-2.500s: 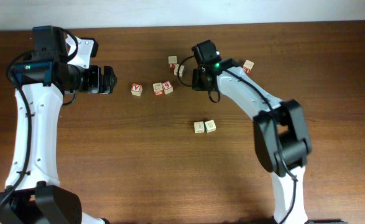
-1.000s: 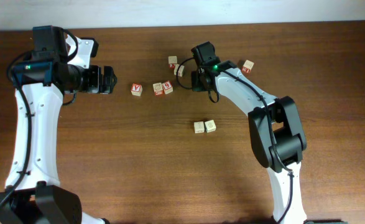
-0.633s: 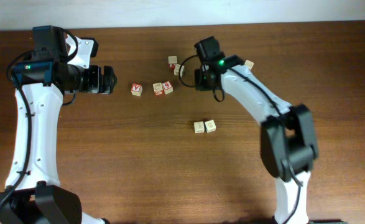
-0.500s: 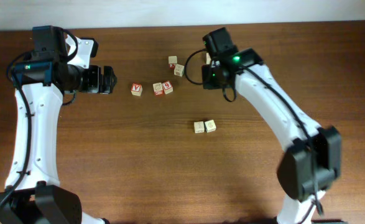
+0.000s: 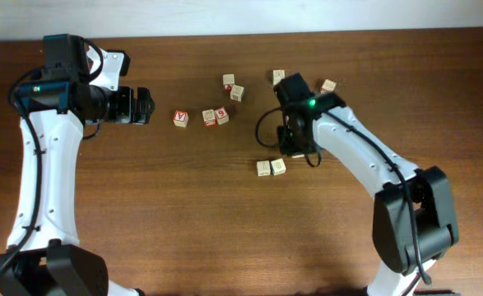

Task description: Rotate 5 blocks

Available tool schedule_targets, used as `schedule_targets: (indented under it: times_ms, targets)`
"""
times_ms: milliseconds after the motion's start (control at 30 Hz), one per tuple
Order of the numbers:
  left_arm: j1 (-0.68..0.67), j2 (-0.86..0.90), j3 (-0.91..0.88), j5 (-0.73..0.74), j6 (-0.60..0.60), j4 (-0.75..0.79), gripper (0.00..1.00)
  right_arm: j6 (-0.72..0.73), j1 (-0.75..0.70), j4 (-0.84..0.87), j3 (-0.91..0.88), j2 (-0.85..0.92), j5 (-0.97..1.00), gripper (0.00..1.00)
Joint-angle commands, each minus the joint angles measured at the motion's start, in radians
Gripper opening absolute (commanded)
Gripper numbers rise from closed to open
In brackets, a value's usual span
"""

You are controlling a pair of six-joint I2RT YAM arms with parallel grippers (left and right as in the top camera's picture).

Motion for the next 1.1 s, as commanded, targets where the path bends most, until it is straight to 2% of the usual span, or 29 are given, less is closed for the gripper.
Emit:
schedule_targets:
  times_ms: [0,133,267,333,433,600,733,833,933,1067]
  targets:
    - [0.0,0.006,0.02,0.009,-0.005,-0.002,0.99,-0.01,-0.003,0.074,-0.091,0.003,-0.01,0.21]
    - [0.001,0.006,0.02,0.008,-0.005,-0.002,0.99,-0.052,-0.003,0.167,-0.171,0.003,-0.052,0.21]
    - [0.0,0.006,0.02,0.009,-0.005,-0.002,0.99,-0.052,-0.003,0.177,-0.172,0.003,-0.055,0.22]
    - [0.0,0.006,0.02,0.008,-0.005,-0.002,0.99,-0.052,-0.003,0.176,-0.172,0.003,-0.056,0.37]
    - [0.0,0.006,0.02,0.008,-0.005,-0.002,0.99,-0.052,-0.003,0.176,-0.172,0.003,-0.059,0.43]
    - [0.0,0.006,0.02,0.009,-0.005,-0.002,0.99,-0.052,-0.004,0.175,-0.166,0.003,-0.058,0.44]
    - [0.0,0.006,0.02,0.009,-0.005,-0.002,0.99,-0.052,-0.033,0.041,0.029,0.003,-0.051,0.47]
    - [0.001,0.006,0.02,0.009,-0.005,-0.002,0.99,-0.052,-0.081,-0.016,0.203,0.003,-0.05,0.56]
    - [0.001,0.006,0.02,0.008,-0.005,-0.002,0.99,-0.039,-0.141,0.028,0.289,0.003,-0.049,0.56]
    - [0.0,0.006,0.02,0.009,-0.005,-0.002,0.99,0.007,-0.214,0.209,0.291,0.025,-0.021,0.57]
